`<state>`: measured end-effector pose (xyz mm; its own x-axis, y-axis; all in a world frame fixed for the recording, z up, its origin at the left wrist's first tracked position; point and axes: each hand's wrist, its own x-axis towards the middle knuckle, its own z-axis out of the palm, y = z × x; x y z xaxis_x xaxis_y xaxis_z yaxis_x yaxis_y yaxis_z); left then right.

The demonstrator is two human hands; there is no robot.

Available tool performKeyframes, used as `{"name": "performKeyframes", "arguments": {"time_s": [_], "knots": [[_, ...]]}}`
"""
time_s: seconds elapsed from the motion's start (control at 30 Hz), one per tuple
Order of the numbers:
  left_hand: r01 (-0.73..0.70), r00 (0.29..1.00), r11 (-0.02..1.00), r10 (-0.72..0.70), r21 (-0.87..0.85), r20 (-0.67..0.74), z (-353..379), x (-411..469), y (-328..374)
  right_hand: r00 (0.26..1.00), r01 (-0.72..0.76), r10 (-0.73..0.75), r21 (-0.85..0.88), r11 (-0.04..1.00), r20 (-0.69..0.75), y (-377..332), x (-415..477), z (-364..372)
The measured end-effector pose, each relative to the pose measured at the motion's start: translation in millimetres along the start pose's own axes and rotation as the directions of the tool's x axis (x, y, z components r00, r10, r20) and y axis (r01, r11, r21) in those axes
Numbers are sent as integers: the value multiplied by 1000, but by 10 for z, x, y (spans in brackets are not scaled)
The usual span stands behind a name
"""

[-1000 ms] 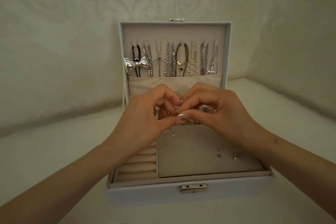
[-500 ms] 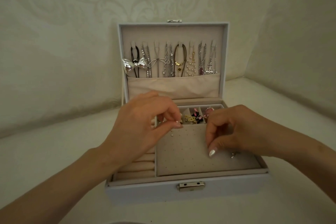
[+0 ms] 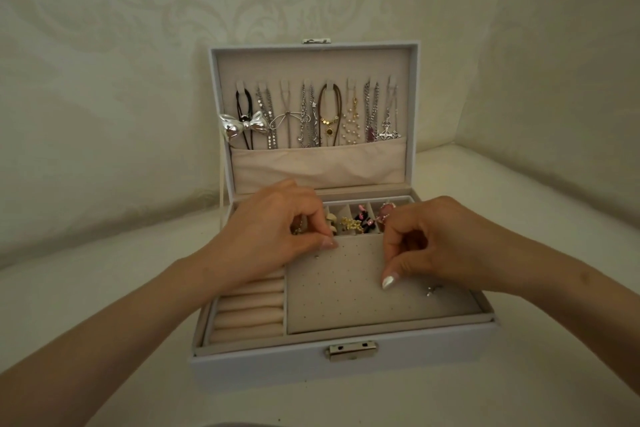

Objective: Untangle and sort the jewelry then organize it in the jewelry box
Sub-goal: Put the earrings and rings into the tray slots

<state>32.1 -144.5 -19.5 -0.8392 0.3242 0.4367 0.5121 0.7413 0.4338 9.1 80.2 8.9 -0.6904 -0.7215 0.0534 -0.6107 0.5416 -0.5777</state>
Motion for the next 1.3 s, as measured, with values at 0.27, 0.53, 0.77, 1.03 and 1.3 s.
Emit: {"name": "performKeyframes", "arguments": {"time_s": [0.27,0.53,0.77,1.03,1.3], "knots": [[-3,1000,993,2,116,11,9,34,48,1000,-16,20,212,977,-14,30,-41,-42],[-208,977,949,193,235,86,-39,-2,112,993,4,55,498,867,-104,15,-66,-80],[-324,945,860,311,395,98,-93,-56,192,984,45,64,588,807,-163,7,-16,-21],[31,997,958,-49,-287,-53,-23,-6,510,961,154,59,701,696,-270,-5,25,43],[-189,962,970,152,-153,-227,-3,14,469,941,207,67,723,659,-331,-99,11,55]]}}
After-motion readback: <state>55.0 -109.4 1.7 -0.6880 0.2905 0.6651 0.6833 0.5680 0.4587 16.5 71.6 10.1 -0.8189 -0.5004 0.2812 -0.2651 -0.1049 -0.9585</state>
